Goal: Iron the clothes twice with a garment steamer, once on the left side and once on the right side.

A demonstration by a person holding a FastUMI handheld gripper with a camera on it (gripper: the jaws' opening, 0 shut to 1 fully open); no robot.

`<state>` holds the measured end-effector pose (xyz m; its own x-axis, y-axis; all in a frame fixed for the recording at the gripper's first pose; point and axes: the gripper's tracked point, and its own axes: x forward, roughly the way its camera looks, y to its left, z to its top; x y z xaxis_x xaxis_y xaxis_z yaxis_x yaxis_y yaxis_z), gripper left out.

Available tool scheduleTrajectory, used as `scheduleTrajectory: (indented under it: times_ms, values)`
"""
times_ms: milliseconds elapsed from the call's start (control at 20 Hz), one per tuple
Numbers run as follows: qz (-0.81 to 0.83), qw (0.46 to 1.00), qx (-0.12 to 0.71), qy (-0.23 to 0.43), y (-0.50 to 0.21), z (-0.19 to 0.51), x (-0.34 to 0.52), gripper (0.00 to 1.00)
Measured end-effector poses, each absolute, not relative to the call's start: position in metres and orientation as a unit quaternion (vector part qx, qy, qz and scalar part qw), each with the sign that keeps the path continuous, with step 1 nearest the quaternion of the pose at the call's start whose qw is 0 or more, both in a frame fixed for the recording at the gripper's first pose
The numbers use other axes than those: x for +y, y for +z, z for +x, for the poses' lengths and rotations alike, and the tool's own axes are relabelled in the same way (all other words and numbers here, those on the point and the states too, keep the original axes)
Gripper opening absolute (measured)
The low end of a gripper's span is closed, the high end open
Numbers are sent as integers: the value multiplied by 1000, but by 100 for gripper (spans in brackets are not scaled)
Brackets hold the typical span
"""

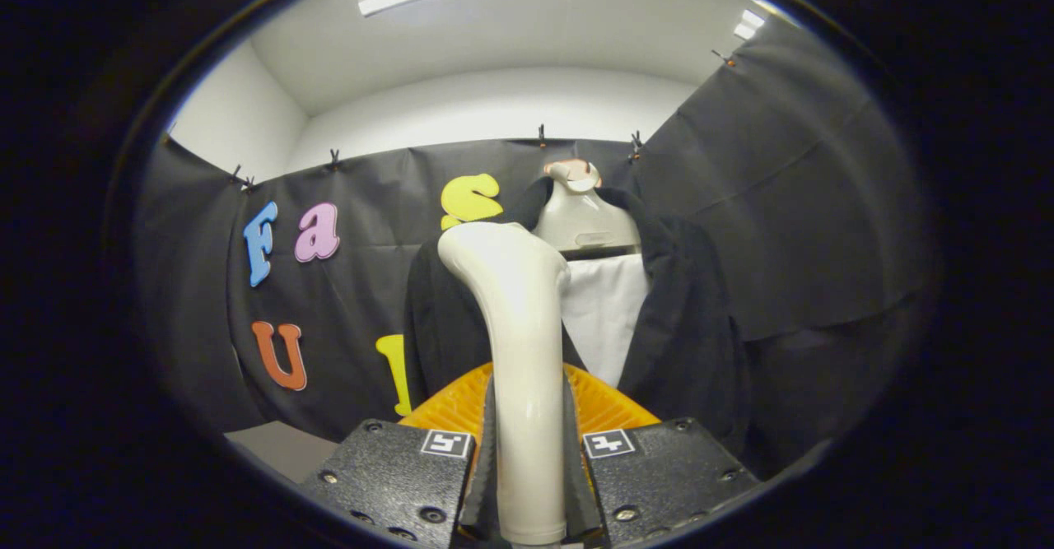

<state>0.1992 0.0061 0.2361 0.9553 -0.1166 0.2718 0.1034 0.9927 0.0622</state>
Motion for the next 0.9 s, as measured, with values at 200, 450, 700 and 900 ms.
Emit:
scheduleTrajectory:
  times_ms: [200, 450, 700, 900]
  values:
    - [20, 990, -125, -64, 217, 191, 6, 36]
    - [18, 991, -112, -71, 193, 182, 4, 36]
    - [19, 993, -91, -72, 164, 179, 1, 36]
    - [13, 995, -80, -67, 142, 177, 0, 36]
